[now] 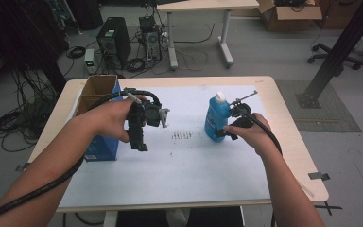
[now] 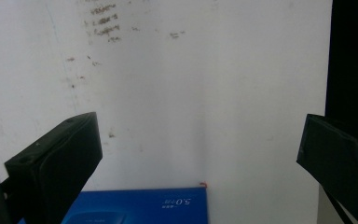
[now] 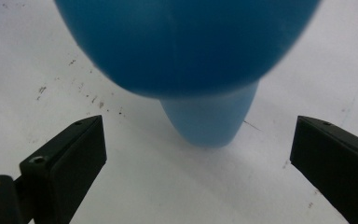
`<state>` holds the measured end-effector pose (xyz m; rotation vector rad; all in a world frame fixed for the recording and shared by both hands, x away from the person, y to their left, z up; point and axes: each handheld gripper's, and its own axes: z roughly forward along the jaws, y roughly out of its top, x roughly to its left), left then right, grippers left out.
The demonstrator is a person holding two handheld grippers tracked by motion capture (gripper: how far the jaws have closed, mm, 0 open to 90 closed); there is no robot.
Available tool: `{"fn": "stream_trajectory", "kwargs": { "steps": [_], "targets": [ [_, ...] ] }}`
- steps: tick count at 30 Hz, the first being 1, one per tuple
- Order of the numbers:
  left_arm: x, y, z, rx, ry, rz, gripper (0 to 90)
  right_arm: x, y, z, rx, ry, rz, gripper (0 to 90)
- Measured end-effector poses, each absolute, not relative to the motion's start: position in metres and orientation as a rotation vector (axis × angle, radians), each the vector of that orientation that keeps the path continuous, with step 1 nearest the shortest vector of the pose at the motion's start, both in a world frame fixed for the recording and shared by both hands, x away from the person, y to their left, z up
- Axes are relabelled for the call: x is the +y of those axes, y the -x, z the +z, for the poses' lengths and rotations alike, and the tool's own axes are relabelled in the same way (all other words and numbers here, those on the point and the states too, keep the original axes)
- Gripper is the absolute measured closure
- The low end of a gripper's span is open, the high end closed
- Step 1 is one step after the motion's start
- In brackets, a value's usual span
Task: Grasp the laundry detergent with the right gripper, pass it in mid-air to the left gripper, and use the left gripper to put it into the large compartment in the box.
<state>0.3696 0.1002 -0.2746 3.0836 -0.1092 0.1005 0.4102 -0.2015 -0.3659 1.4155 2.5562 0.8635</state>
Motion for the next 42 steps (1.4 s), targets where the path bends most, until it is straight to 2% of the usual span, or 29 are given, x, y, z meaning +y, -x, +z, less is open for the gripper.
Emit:
{"fn": "stream_trajectory", "kwargs": {
  "steps": [35, 42],
  "targets": [
    [0.108, -0.368, -0.278, -0.091, -3.08, 0.103, 0.2, -0.186, -0.412, -0.382, 2.284, -1.417, 1.082, 3.5],
    [0.109, -0.367, -0.278, -0.1, -3.078, 0.103, 0.2, -0.185, -0.409, -0.385, 2.202, -1.435, 1.133, 7.7]
  ]
}}
